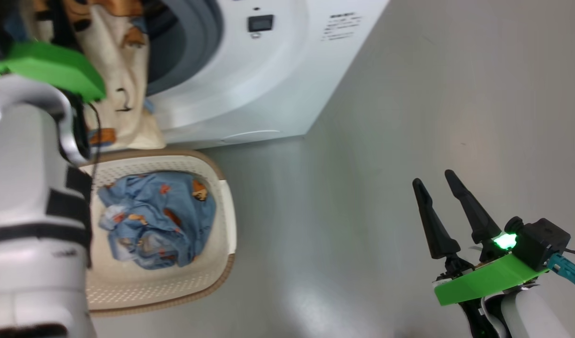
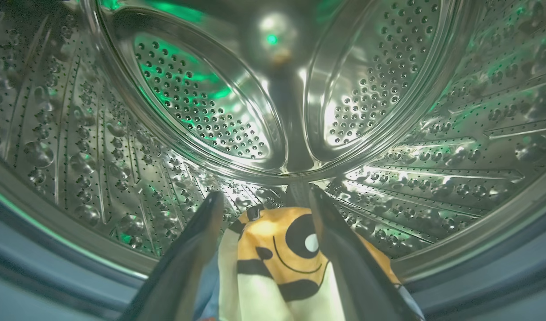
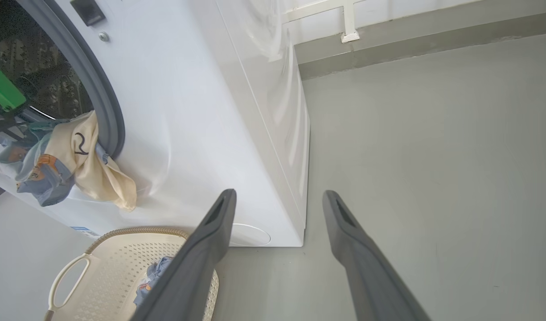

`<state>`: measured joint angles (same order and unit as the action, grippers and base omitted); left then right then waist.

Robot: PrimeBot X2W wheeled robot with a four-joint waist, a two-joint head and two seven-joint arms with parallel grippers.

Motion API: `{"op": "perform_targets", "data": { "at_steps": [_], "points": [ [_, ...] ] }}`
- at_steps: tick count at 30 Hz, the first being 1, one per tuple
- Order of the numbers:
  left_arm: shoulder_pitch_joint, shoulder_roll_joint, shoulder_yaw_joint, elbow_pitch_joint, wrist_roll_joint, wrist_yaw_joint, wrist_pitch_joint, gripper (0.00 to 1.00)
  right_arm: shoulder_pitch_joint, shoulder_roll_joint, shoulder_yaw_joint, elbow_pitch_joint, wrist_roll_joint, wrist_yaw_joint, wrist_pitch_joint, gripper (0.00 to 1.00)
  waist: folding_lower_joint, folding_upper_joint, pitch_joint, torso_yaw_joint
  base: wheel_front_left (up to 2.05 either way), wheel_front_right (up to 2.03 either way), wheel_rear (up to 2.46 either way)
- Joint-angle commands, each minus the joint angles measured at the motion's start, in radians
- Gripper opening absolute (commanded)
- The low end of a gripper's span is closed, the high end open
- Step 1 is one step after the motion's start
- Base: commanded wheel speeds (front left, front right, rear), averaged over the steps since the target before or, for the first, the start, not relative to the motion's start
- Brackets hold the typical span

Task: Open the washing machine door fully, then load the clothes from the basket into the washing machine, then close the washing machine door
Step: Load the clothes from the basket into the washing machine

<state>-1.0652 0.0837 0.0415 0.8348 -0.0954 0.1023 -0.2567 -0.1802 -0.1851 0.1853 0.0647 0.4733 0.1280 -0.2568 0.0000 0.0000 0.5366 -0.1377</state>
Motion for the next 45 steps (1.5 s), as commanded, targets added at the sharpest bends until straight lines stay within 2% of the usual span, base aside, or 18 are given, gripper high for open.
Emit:
{"op": "perform_targets", "data": {
  "at_steps": [1,7,11,23,24,33,45],
  "points": [
    [0.055,0.023,0.016,-0.073,-0.013,0.001,-0.005,1.00,0.033,-0.015,0.013,-0.025,-0.013,0.003,-0.005,1.00,0.0000,0.0000,-0.031,0.042,0.00,0.00,0.00],
    [0.259,-0.023,-0.024,-0.272,-0.036,-0.010,-0.005,1.00,0.045,-0.034,-0.005,-0.035,-0.026,0.003,-0.005,1.00,0.0000,0.0000,-0.056,0.114,0.00,0.00,0.00],
    [0.366,-0.031,-0.051,-0.385,-0.059,-0.003,-0.005,1.00,0.052,-0.042,-0.016,-0.042,-0.029,0.003,-0.005,1.00,0.0000,0.0000,-0.059,0.146,0.00,0.00,0.00],
    [0.653,-0.033,-0.178,-0.631,-0.126,0.090,-0.005,1.00,0.075,-0.062,-0.026,-0.050,-0.041,0.003,-0.005,1.00,0.0000,0.0000,-0.086,0.190,0.00,0.00,0.00],
    [0.697,-0.033,-0.184,-0.668,-0.130,0.111,-0.005,1.00,0.079,-0.065,-0.030,-0.053,-0.044,0.003,-0.005,1.00,0.0000,0.0000,-0.087,0.195,0.00,0.00,0.00],
    [0.864,-0.033,-0.188,-0.778,-0.152,0.171,-0.005,1.00,0.066,-0.090,-0.021,-0.063,-0.057,0.003,-0.005,1.00,0.0000,0.0000,-0.086,0.195,0.00,0.00,0.00],
    [1.006,-0.033,-0.206,-0.866,-0.177,0.215,-0.005,1.00,0.081,-0.092,-0.056,-0.065,-0.077,0.003,-0.005,1.00,0.0000,0.0000,-0.108,0.189,0.00,0.00,0.00]
  ]
}}
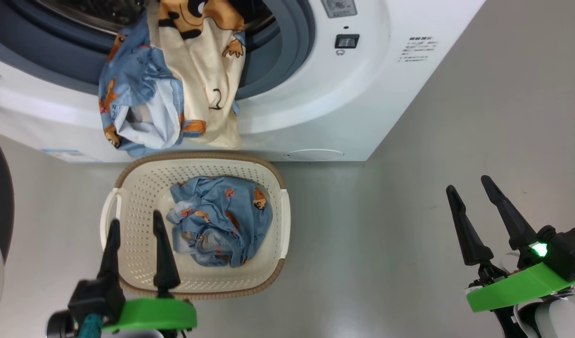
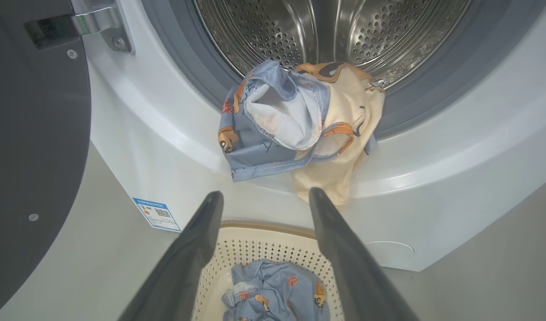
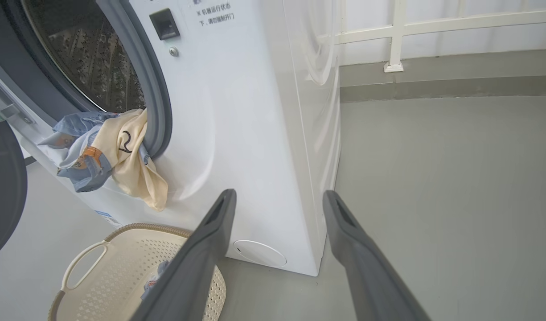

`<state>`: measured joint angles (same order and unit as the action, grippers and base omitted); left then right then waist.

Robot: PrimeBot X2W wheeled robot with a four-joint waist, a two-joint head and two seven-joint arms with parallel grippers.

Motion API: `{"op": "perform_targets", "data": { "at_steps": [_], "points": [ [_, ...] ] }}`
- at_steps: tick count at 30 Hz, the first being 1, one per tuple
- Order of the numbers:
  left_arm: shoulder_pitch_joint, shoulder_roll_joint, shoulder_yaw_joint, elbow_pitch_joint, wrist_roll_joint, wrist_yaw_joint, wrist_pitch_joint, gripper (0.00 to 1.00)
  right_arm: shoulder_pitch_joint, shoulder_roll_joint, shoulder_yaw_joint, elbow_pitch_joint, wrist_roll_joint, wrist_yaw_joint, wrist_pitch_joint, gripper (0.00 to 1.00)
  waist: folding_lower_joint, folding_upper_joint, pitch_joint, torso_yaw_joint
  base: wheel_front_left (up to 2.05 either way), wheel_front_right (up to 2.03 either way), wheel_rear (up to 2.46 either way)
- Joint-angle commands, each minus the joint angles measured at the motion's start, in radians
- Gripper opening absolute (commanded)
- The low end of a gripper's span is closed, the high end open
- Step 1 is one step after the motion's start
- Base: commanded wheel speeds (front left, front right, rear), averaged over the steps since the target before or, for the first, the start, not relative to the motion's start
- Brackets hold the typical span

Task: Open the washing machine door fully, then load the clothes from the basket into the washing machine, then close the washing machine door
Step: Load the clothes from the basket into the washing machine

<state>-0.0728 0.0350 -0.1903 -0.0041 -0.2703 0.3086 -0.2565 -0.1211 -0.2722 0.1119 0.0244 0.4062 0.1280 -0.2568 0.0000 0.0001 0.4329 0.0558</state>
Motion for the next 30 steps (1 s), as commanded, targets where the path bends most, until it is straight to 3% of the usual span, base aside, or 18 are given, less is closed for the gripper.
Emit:
{"op": "perform_targets", "data": {
  "at_steps": [1,14,30],
  "points": [
    [0.024,0.015,0.024,-0.033,-0.001,0.011,-0.005,1.00,0.025,-0.003,0.013,-0.025,-0.011,0.003,-0.005,1.00,0.0000,-0.0001,-0.007,-0.006,0.00,0.00,0.00],
    [0.036,0.015,0.034,-0.055,-0.001,-0.005,-0.005,1.00,0.040,0.013,-0.004,-0.026,-0.015,0.003,-0.005,1.00,0.0000,-0.0001,0.000,-0.024,0.00,0.00,0.00],
    [-0.216,0.015,0.058,0.174,-0.045,-0.103,-0.005,1.00,-0.002,0.023,0.017,-0.028,-0.003,0.003,-0.005,1.00,0.0000,-0.0001,0.075,-0.102,0.00,0.00,0.00]
  ]
}}
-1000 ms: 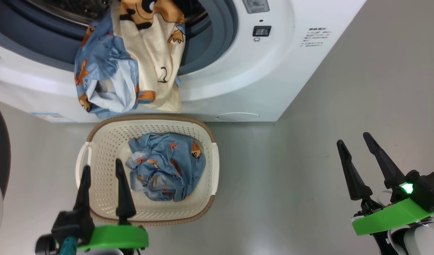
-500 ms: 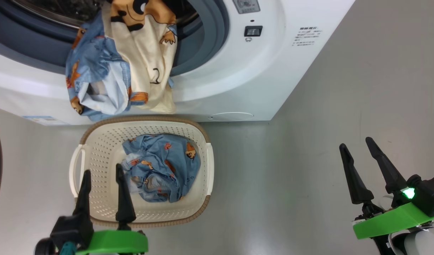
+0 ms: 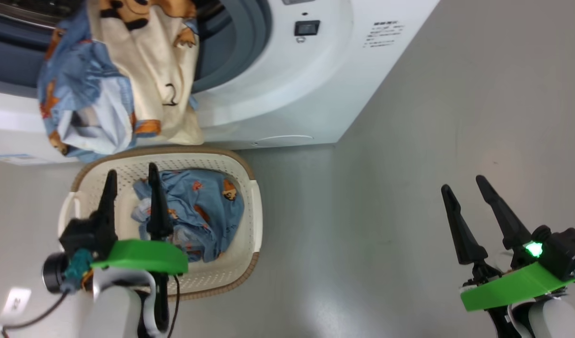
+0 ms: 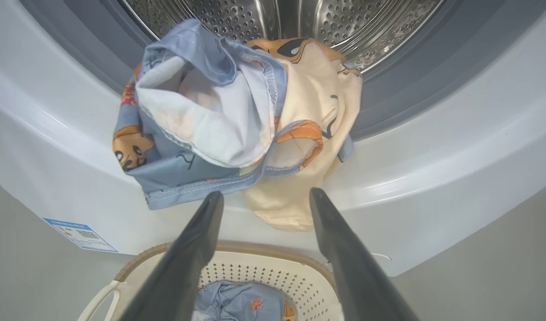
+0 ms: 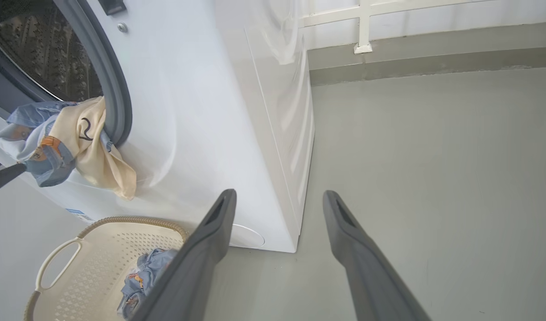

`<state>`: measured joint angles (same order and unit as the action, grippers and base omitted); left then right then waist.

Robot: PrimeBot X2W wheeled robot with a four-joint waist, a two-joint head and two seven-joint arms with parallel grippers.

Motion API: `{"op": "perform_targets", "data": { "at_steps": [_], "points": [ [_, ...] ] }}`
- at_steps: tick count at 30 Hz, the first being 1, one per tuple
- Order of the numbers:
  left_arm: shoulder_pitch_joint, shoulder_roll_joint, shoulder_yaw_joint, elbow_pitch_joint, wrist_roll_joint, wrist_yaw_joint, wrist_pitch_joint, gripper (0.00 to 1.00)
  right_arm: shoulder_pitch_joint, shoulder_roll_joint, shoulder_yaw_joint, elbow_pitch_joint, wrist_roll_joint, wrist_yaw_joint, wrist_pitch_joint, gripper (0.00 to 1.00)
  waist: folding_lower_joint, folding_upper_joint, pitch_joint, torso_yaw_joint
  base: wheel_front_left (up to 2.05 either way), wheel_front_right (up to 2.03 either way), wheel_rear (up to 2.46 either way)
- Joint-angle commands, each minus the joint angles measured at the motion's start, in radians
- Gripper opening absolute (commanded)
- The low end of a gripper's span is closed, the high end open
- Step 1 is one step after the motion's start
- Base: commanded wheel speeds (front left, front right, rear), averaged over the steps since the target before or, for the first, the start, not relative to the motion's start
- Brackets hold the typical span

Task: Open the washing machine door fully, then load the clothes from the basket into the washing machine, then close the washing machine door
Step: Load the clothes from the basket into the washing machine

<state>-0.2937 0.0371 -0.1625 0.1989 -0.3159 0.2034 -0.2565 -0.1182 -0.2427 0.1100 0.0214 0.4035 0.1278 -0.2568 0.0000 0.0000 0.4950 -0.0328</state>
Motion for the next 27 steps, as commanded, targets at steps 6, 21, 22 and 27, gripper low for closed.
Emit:
{"op": "perform_targets", "data": {
  "at_steps": [6,21,22,27],
  "points": [
    [-0.089,0.013,0.048,0.073,0.001,-0.022,-0.005,1.00,-0.018,-0.010,0.018,-0.030,0.003,0.003,-0.005,1.00,0.0000,0.0000,0.047,-0.041,0.00,0.00,0.00],
    [-0.222,0.013,0.078,0.138,0.022,0.021,-0.005,1.00,-0.046,-0.028,0.016,-0.048,0.012,0.003,-0.005,1.00,0.0000,0.0000,0.116,-0.051,0.00,0.00,0.00],
    [-0.225,0.013,0.077,0.136,0.022,0.025,-0.005,1.00,-0.048,-0.029,0.017,-0.049,0.012,0.003,-0.005,1.00,0.0000,0.0000,0.118,-0.051,0.00,0.00,0.00],
    [-0.261,0.013,0.074,0.150,0.037,0.039,-0.005,1.00,-0.058,-0.028,0.023,-0.052,0.017,0.003,-0.005,1.00,0.0000,0.0000,0.137,-0.056,0.00,0.00,0.00]
  ]
}}
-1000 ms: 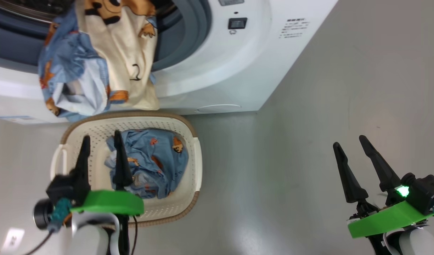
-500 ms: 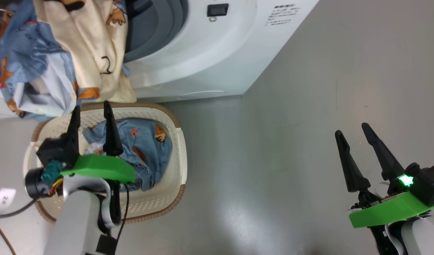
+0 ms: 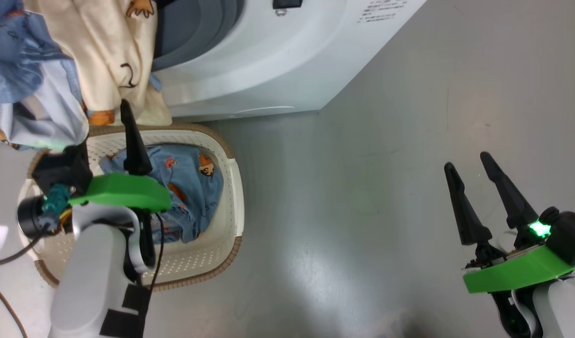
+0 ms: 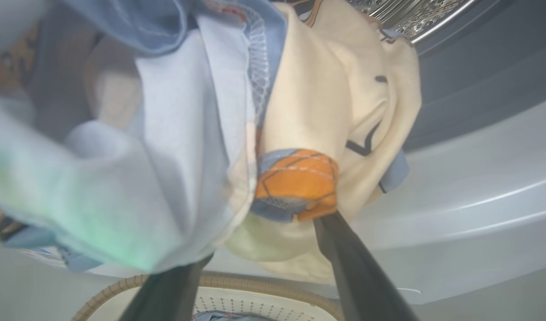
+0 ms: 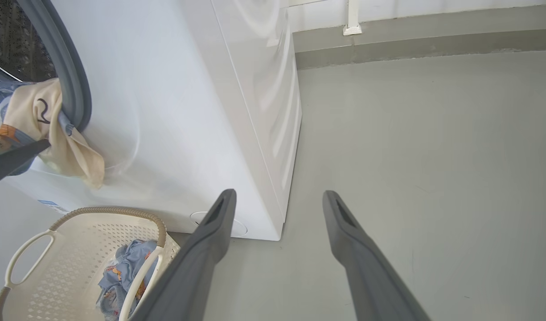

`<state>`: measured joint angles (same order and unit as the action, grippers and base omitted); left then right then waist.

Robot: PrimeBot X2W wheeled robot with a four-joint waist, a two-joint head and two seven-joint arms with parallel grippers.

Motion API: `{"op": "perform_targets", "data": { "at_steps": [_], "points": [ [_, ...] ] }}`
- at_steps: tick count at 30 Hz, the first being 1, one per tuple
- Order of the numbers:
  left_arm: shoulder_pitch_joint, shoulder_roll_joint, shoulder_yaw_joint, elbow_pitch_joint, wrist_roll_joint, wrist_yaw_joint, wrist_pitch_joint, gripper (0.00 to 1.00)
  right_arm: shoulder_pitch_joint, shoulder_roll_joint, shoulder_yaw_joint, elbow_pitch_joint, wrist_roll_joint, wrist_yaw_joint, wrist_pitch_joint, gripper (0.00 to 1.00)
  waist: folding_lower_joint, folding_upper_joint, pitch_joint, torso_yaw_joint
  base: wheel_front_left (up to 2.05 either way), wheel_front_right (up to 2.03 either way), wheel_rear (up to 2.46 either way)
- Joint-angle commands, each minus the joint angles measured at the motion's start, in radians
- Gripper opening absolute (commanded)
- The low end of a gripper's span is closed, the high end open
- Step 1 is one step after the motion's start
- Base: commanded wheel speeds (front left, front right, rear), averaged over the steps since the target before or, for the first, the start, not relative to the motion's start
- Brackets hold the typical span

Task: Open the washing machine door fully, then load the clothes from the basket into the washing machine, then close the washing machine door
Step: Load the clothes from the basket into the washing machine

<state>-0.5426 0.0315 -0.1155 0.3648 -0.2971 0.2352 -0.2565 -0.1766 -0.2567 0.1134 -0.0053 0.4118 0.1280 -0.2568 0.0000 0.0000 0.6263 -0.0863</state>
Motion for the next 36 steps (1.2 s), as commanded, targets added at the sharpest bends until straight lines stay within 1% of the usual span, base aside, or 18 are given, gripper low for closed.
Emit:
{"op": "perform_targets", "data": {
  "at_steps": [1,6,7,8,9,11,12,13,14,24,31,36],
  "points": [
    [-0.021,0.019,0.030,-0.014,0.022,0.011,-0.005,1.00,-0.002,-0.014,0.021,-0.026,0.010,0.003,-0.005,1.00,0.0000,0.0000,0.010,-0.005,0.00,0.00,0.00],
    [-0.057,0.019,0.036,-0.006,0.055,0.034,-0.005,1.00,-0.011,-0.014,0.022,-0.029,0.016,0.003,-0.005,1.00,0.0000,0.0000,0.029,-0.015,0.00,0.00,0.00],
    [-0.063,0.019,0.036,-0.004,0.057,0.037,-0.005,0.95,-0.012,-0.013,0.022,-0.029,0.018,0.003,-0.005,1.00,0.0000,0.0000,0.031,-0.017,0.00,0.00,0.00],
    [-0.067,0.019,0.036,-0.002,0.058,0.039,-0.005,0.55,-0.013,-0.013,0.022,-0.029,0.018,0.003,-0.005,1.00,0.0000,0.0000,0.034,-0.019,0.00,0.00,0.00],
    [-0.072,0.019,0.037,-0.002,0.059,0.041,-0.005,0.43,-0.014,-0.011,0.021,-0.028,0.020,0.003,-0.005,1.00,0.0000,0.0000,0.035,-0.020,0.00,0.00,0.00],
    [-0.077,0.019,0.040,-0.003,0.060,0.045,-0.005,0.25,-0.015,-0.009,0.020,-0.027,0.021,0.003,-0.005,1.00,0.0000,0.0000,0.038,-0.022,0.00,0.00,0.00],
    [-0.078,0.019,0.041,-0.004,0.061,0.047,-0.005,0.07,-0.016,-0.008,0.020,-0.026,0.022,0.003,-0.005,1.00,0.0000,0.0000,0.039,-0.023,0.00,0.00,0.00],
    [-0.078,0.019,0.041,-0.004,0.061,0.047,-0.005,0.07,-0.016,-0.008,0.020,-0.026,0.022,0.003,-0.005,1.00,0.0000,0.0000,0.039,-0.023,0.00,0.00,0.00],
    [-0.078,0.019,0.042,-0.005,0.062,0.048,-0.005,0.00,-0.016,-0.007,0.019,-0.026,0.022,0.003,-0.005,1.00,0.0000,0.0000,0.039,-0.024,0.00,0.00,0.00],
    [-0.054,0.019,0.051,-0.036,0.064,0.044,-0.005,0.00,-0.020,0.000,0.019,-0.019,0.029,0.003,-0.005,1.00,0.0000,0.0000,0.029,-0.012,0.00,0.00,0.00],
    [-0.008,0.019,0.039,-0.138,0.055,0.048,-0.005,0.00,-0.016,0.006,0.019,-0.019,0.032,0.003,-0.005,1.00,0.0000,0.0000,0.020,-0.002,0.00,0.00,0.00],
    [-0.018,0.019,0.043,-0.184,0.081,0.043,-0.005,0.00,-0.020,0.013,0.028,-0.018,0.036,0.003,-0.005,1.00,0.0000,0.0000,0.016,-0.002,0.00,0.00,0.00]
  ]
}}
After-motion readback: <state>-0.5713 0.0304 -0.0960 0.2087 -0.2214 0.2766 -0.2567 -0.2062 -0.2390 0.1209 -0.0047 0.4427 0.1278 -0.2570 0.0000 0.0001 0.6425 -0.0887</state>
